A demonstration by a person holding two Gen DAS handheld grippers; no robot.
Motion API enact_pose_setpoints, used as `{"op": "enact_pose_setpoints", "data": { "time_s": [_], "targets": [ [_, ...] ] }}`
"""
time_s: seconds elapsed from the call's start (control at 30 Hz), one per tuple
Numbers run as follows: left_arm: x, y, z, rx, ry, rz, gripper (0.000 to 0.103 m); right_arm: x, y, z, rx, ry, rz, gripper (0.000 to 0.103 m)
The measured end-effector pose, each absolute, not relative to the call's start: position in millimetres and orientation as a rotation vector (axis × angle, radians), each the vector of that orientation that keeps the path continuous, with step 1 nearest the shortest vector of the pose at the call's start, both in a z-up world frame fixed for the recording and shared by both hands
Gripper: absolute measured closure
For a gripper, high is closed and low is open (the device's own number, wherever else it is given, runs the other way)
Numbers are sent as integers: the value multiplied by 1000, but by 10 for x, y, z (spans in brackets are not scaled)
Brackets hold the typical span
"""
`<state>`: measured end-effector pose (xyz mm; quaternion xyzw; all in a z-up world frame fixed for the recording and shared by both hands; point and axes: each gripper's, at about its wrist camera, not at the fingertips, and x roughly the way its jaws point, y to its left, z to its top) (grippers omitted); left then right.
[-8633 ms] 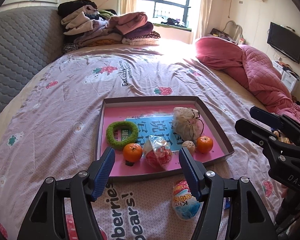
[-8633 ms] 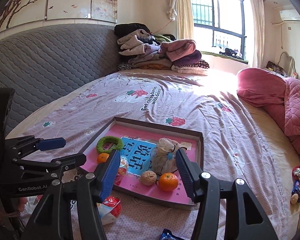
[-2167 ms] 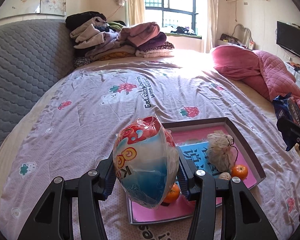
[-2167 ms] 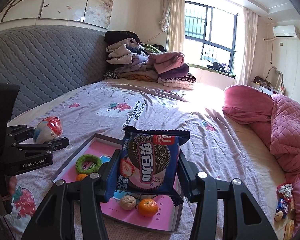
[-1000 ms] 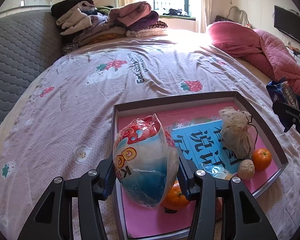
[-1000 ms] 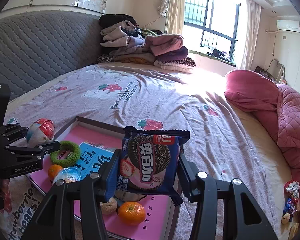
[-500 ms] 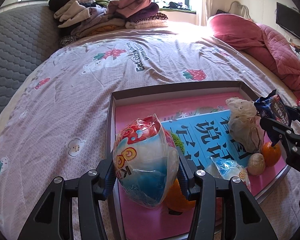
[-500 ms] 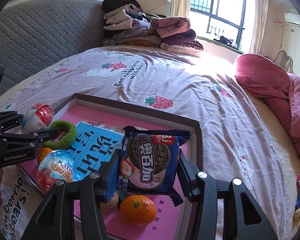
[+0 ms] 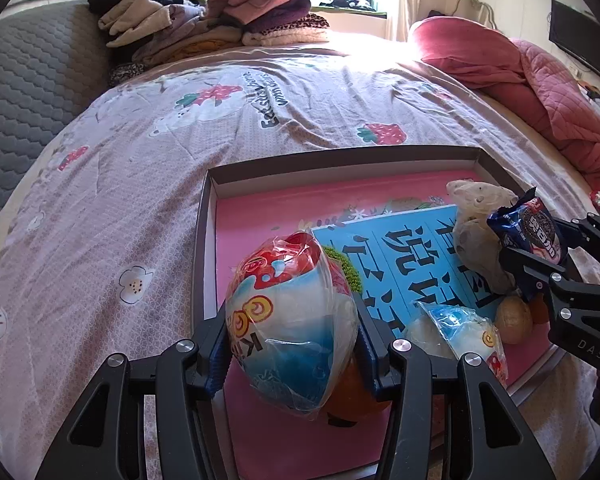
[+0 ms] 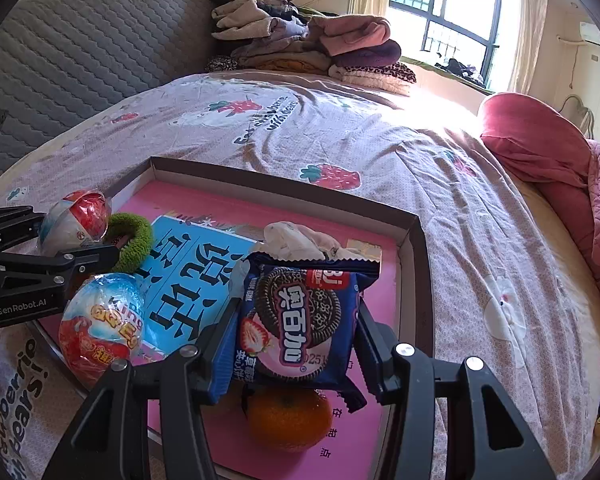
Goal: Organize objects
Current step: 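Release the wrapped egg into the box with the left tool while the right tool drops the cookie pack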
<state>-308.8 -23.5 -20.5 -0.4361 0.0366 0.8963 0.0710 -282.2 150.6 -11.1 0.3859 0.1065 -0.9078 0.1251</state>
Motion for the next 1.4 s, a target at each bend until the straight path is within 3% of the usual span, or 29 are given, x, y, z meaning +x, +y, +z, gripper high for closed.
{"op": "enact_pose_setpoints", "data": {
  "time_s": [1.4],
  "targets": [
    [-2909,-213,-24,-1304,89,2747,36,-2722,1475,64,1122,322,-2665,44]
  ]
}}
